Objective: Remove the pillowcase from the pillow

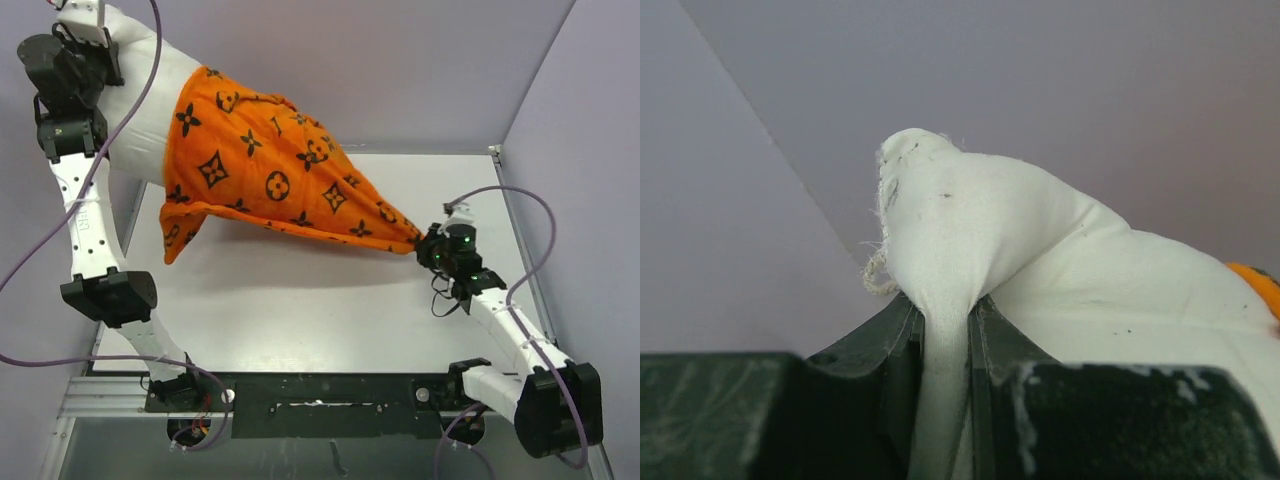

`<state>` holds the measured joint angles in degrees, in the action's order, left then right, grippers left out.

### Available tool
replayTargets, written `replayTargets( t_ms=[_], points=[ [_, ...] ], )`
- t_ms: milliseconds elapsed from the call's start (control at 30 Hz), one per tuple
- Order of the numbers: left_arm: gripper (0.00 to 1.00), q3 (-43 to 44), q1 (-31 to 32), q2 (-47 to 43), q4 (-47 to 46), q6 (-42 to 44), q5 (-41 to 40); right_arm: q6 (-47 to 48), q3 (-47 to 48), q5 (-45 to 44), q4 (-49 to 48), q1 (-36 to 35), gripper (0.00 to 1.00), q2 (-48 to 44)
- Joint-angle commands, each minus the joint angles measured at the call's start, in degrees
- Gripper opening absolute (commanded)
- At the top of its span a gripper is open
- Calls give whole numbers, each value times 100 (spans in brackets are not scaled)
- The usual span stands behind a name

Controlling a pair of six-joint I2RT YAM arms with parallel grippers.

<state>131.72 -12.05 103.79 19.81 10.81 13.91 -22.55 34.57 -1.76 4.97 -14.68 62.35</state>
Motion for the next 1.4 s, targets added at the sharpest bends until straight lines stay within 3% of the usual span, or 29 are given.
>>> replayTargets(
  t_ms=[0, 133, 200, 533, 633, 700, 733, 833, 900, 967, 1033, 1100, 1200, 1367],
  points=[
    [0, 986, -381, 9, -1371, 23, -224, -1061, -102, -761, 1003, 1264, 0, -678],
    [0, 987, -410, 1, -1404, 80, -172, -1466, -132, -724, 1535, 2577, 0, -1073],
    [0, 995, -438, 18, -1431, 101, -178, -1662, -123, -1105, 1843, 2928, 0, -1177],
    [0, 1424, -950, 377, -1443, 216, -384, -2194, 161, -1983, 2479, 3452, 0, -1077],
    [0, 1476, -1128, 471, -1461, 137, -371, -2221, 141, -1918, 2453, 3514, 0, -1013],
    [0, 1437, -1234, 450, -1395, -169, -87, -1854, 60, -1421, 2109, 3513, 0, -935],
    [0, 1339, -1266, 392, -1393, -407, 177, -1647, 42, -1079, 1937, 3486, 6, -845],
    [0, 906, -1191, 174, -1368, -1117, 1477, -961, 50, 68, 1227, 2989, 38, -338],
    [0, 597, -860, 33, -1206, -1294, 2171, -530, 331, 511, 999, 2076, 57, 169],
    [0, 167, -401, -185, -1185, -1213, 2539, -152, 1000, 159, 1340, 1147, 68, 656],
    [0, -100, 5, -365, -1092, -1020, 2913, 78, 1433, -333, 1527, 589, 73, 939],
    [0, -133, 334, -451, -852, -864, 3144, 35, 1643, -280, 1339, 575, 74, 1054],
    [0, -105, 440, -529, -688, -1038, 3408, -13, 2086, 48, 899, 757, 74, 1478],
    [0, -243, 423, -727, -481, -1124, 3647, 149, 3564, 565, 501, 577, 80, 3123]
  ],
)
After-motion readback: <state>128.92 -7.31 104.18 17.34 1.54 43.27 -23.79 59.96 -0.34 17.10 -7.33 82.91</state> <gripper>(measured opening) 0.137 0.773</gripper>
